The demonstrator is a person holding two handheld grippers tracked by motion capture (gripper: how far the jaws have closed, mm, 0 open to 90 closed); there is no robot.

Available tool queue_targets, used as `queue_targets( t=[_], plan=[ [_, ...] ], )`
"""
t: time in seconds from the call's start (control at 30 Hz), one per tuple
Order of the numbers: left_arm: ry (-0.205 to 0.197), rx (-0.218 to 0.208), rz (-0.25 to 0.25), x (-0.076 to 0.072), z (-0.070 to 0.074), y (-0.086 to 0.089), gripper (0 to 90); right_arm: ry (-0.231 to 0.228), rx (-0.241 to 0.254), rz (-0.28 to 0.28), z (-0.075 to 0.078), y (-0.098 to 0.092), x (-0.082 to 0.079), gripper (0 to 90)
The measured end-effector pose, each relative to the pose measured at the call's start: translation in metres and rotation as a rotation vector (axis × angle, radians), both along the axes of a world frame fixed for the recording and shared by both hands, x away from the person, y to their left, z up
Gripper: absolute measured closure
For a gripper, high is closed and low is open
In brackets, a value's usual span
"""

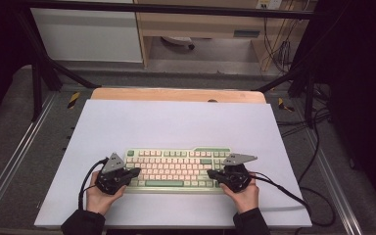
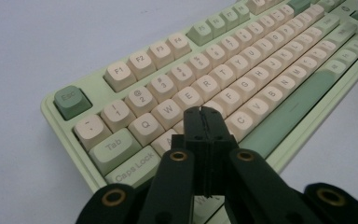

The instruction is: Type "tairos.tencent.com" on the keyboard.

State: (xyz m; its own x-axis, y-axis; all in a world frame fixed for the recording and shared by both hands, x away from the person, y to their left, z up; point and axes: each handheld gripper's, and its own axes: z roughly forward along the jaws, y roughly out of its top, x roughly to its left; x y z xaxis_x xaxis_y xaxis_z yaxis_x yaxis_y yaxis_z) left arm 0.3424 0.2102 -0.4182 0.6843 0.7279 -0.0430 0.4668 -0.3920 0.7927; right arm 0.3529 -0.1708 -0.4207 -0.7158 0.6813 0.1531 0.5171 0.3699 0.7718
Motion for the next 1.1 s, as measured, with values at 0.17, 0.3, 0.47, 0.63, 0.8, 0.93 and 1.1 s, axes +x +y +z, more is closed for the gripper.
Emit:
queue_targets(
  t=[0.17, 0.3, 0.47, 0.63, 0.8, 0.93, 1.1],
  plan=[
    [-0.006, -0.003, -0.003, 0.002, 0.005, -0.007, 90.0, 0.0, 0.001, -0.005, 0.0, -0.002, 0.0, 90.0],
    [-0.01, -0.001, -0.007, 0.004, 0.007, -0.013, 90.0, 0.007, -0.002, -0.005, -0.001, -0.002, -0.001, 90.0],
    [-0.006, 0.008, -0.012, 0.009, 0.007, -0.022, 90.0, 0.002, -0.008, 0.002, -0.002, -0.002, -0.001, 90.0],
    [-0.005, 0.012, -0.016, 0.014, 0.007, -0.033, 90.0, 0.006, -0.008, -0.001, -0.002, -0.002, -0.001, 90.0],
    [0.0, 0.018, -0.023, 0.019, 0.006, -0.044, 90.0, 0.006, -0.01, 0.0, -0.002, -0.002, -0.001, 90.0],
    [0.003, 0.021, -0.026, 0.023, 0.005, -0.05, 90.0, 0.005, -0.01, 0.001, -0.002, -0.002, -0.001, 90.0],
    [0.008, 0.024, -0.023, 0.027, 0.002, -0.055, 90.0, 0.006, -0.011, 0.001, -0.002, -0.002, -0.001, 90.0]
  ],
)
